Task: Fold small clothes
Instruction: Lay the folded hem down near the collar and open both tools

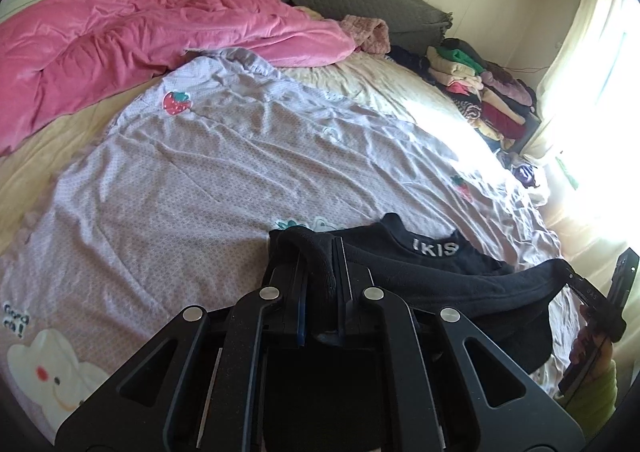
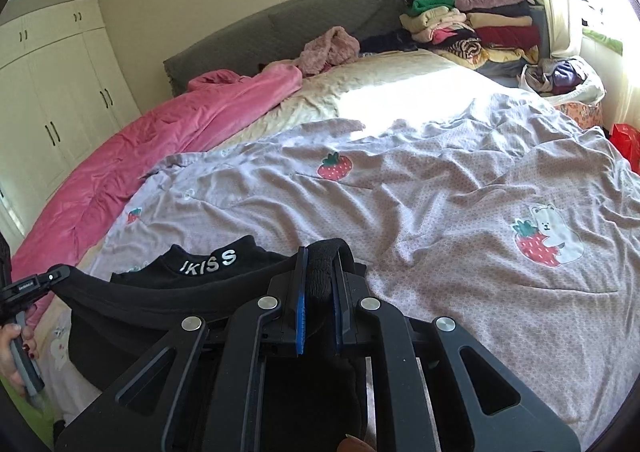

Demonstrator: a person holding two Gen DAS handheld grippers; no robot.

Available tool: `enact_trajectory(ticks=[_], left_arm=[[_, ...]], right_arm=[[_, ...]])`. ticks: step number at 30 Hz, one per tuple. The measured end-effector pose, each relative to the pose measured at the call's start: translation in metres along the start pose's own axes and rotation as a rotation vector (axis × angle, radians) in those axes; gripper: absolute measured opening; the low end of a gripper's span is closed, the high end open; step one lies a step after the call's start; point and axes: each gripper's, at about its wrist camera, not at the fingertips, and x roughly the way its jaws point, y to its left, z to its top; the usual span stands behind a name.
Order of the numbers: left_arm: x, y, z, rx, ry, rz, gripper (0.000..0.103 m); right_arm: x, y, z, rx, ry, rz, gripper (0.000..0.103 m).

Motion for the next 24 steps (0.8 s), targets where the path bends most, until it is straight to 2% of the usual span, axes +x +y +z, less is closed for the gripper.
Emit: enact_trajectory(ticks=[4,8,11,13,14,15,19,24], left_arm=[[0.031,0.011,-0.005,-0.018,0.048,0.027,0.004],[0.043,0.020,-0.018,-0.027,0.057,0.021,0.006],[0.037,0.021,-0.023,-0.024,0.045,0.013,0.009],[0.027,0.019,-0.025,-0.017,0.019,0.016,0.017],[0.020,0.017,-0.025,-0.009,-0.001,0.021,0.025],[0.015,0.015,-0.025,-0.004,-0.018,0.022,0.027],[-0.013,0.004,-0.028,0.043,-0.087,0.042,0.027],[-0.020,-0.021,-0.045,0.135,-0.060,0.036,0.027]], right_arm=[[0.038,-0.013,-0.007,0.064,0.100,-0.030,0.009],[0.053,-0.020,-0.018,0.095,0.137,-0.043,0.011],[0.046,-0.018,-0.018,0.081,0.119,-0.059,0.025],[0.036,-0.016,-0.017,0.058,0.093,-0.074,0.027],[0.029,-0.015,-0.017,0.050,0.078,-0.079,0.034],[0.024,-0.014,-0.017,0.047,0.063,-0.082,0.036],[-0.004,-0.003,-0.020,-0.008,0.000,-0.084,0.036],[-0.021,0.029,-0.037,-0.132,0.011,-0.026,0.037]])
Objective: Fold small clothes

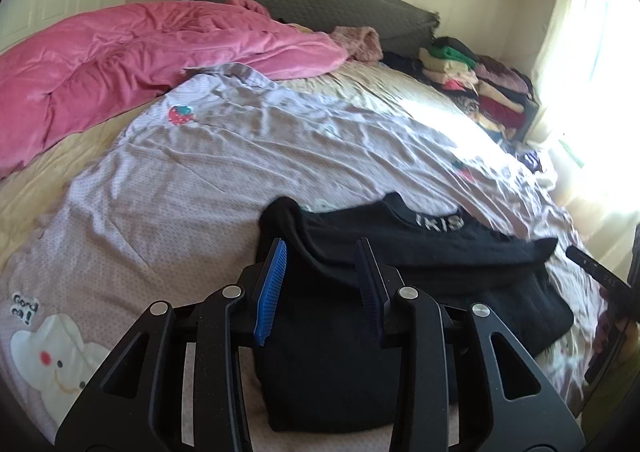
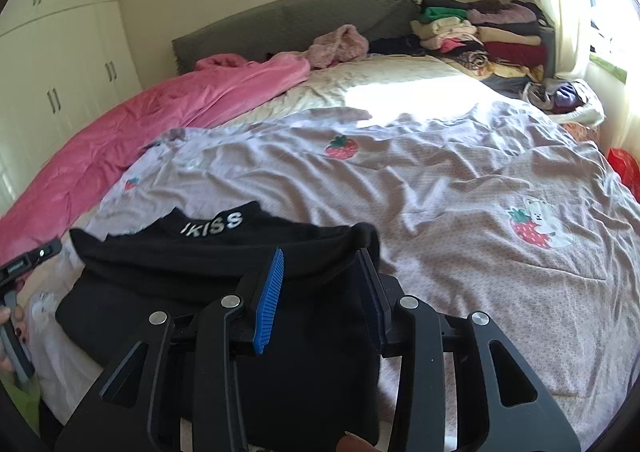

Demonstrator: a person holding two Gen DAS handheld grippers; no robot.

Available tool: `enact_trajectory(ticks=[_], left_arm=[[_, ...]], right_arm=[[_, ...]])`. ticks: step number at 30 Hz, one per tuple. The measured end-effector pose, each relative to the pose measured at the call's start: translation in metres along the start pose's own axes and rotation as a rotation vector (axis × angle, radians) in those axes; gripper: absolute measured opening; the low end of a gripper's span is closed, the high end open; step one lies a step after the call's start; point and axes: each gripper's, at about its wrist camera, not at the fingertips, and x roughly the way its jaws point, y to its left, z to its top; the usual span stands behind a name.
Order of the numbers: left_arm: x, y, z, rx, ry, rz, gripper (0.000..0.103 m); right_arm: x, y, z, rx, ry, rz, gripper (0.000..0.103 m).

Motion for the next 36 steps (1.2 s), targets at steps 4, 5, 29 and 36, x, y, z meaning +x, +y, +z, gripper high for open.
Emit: enact_trajectory(ticks=[4,5,29,36], left_arm=[[0.019,-0.025,-0.022,0.119,0.060,0.048,0.027],[0.027,-0.029,-0.029,0.144,0.087,0.058,0.027],[0.094,-0.036,0.008,0.081,0.138,0.066,0.044],[0.082,-0.021,0.012,0.042,0.093,0.060,0.050]], right_arm=[[0.003,0.039,-0.020,-0.151,0.061,0.024,0.036],[0.007,0.046,-0.025,-0.180,0.082,0.018,0.036],[0.106,0.052,0.010,-0.144,0.180,-0.103,0.036],[0.094,0.026,0.012,-0.046,0.139,-0.145,0.036]])
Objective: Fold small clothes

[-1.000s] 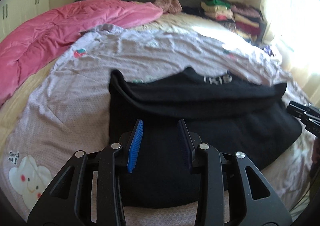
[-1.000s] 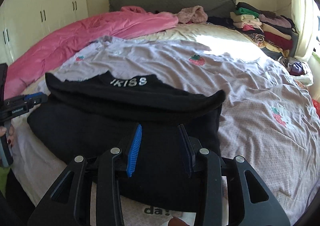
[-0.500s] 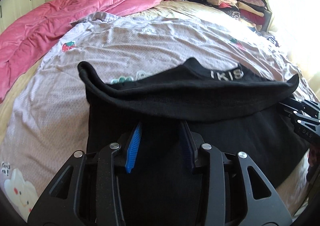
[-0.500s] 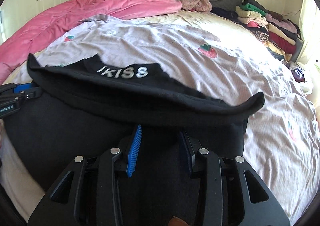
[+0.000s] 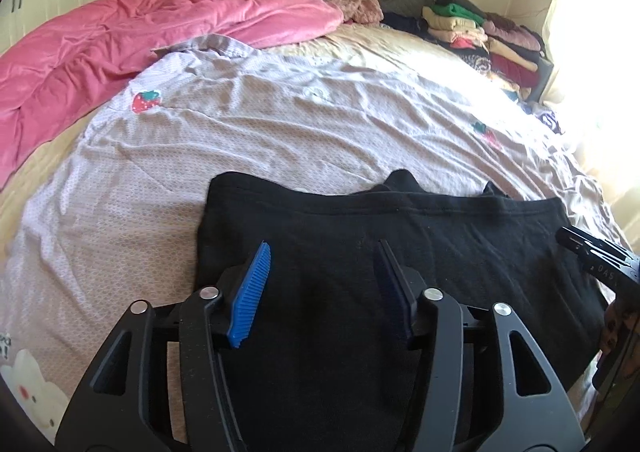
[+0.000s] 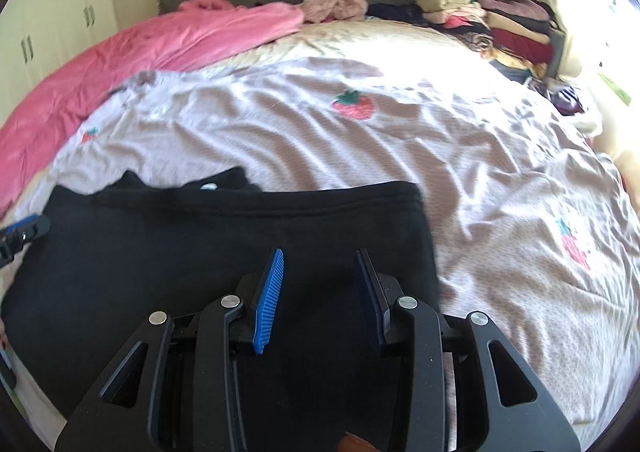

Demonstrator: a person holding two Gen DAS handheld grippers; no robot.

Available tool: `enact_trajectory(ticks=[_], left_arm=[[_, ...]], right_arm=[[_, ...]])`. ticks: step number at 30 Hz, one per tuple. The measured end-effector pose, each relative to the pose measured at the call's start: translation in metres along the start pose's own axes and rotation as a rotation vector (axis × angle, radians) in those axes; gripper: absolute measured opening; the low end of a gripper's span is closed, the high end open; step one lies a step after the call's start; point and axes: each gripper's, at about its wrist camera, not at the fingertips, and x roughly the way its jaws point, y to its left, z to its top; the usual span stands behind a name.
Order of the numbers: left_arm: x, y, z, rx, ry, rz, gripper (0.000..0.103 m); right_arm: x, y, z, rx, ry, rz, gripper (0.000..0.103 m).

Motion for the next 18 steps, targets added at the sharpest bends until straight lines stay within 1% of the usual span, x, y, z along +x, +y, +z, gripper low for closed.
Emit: enact_trajectory(ticks=[4,6,8,12,14,17,18], left_arm=[[-0.017,0.019,-0.004,-0.040,-0.044,0.002,0.058],[-0.020,0.031,-0.008,-0.068,-0.042,0.012,0.059],[-0.019,0.040,-0.013,-0.087,-0.024,0.015,0.060],[-0.013,0.049,-0.023,-0.103,0.018,0.014,0.060],[-0.012,0.050,-0.026,-0.110,0.028,0.001,0.060],[-0.009,0.048,-0.029,-0.105,0.033,-0.008,0.060],[-0.008,0.046,-0.030,-0.093,0.033,-0.006,0.059]], right_arm=[[-0.016,-0.027,-0.003,0.062,-0.032,-0.013,0.040],[-0.021,-0.041,-0.006,0.094,-0.038,-0.033,0.041],[-0.021,-0.052,-0.010,0.115,-0.025,-0.037,0.042],[-0.019,-0.064,-0.019,0.154,0.006,0.003,0.042],[-0.017,-0.063,-0.021,0.160,0.015,0.041,0.042],[-0.010,-0.057,-0.022,0.162,0.039,0.067,0.041],[-0.008,-0.056,-0.023,0.162,0.045,0.071,0.038]])
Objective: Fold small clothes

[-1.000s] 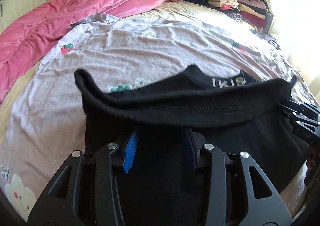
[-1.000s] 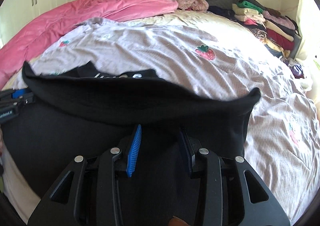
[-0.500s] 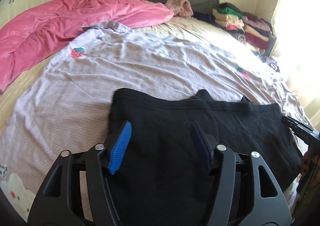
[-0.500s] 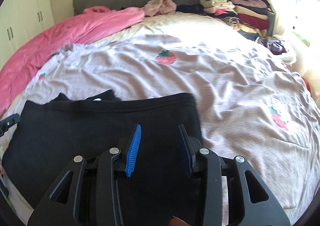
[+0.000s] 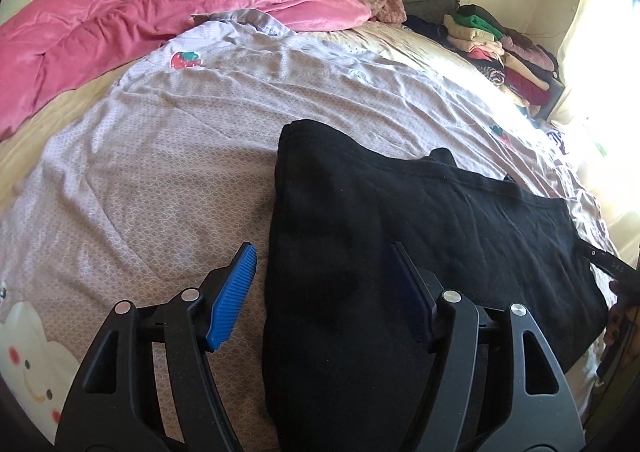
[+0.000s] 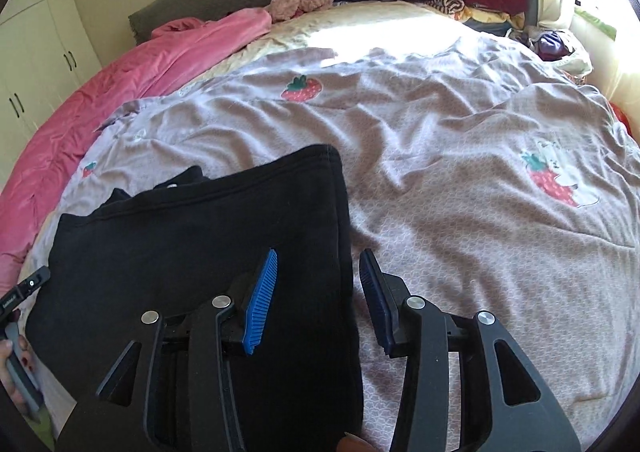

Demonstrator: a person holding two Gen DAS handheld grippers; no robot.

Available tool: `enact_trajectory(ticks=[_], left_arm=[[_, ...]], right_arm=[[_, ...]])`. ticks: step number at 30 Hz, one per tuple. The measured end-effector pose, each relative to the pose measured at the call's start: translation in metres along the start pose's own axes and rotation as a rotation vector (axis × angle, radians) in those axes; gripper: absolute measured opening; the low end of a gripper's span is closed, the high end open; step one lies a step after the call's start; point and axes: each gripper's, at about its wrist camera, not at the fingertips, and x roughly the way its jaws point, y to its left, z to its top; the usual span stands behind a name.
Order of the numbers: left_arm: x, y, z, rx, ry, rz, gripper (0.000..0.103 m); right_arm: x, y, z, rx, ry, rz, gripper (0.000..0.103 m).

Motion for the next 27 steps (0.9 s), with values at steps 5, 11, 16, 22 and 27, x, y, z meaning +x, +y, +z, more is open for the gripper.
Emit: enact_trajectory(ticks=[5,11,16,22,27], left_arm=[[0.003,-0.005,-0.001,0.022,0.002,0.003,0.020],[-0.003,-0.005,0.003,0.038,-0.030,0.010,0.009],[0.006,-0.002,0.003,0.040,-0.007,0.023,0.009],[0.008,-0.002,-0.001,0.048,0.001,0.040,0.012],[-0.008,-0.004,0.000,0.038,-0.034,0.049,0.013]], right_arm=[[-0.001,0.005,-0.001,-0.023,-0.007,0.022,0.011],[-0.020,-0.001,-0.005,-0.016,-0.079,-0.024,0.007],[-0.011,-0.013,-0.011,0.006,-0.043,-0.061,0.007],[-0.006,-0.008,-0.017,-0.012,-0.039,-0.108,0.012],[-0.029,-0.005,-0.020,-0.021,-0.088,-0.130,0.031]])
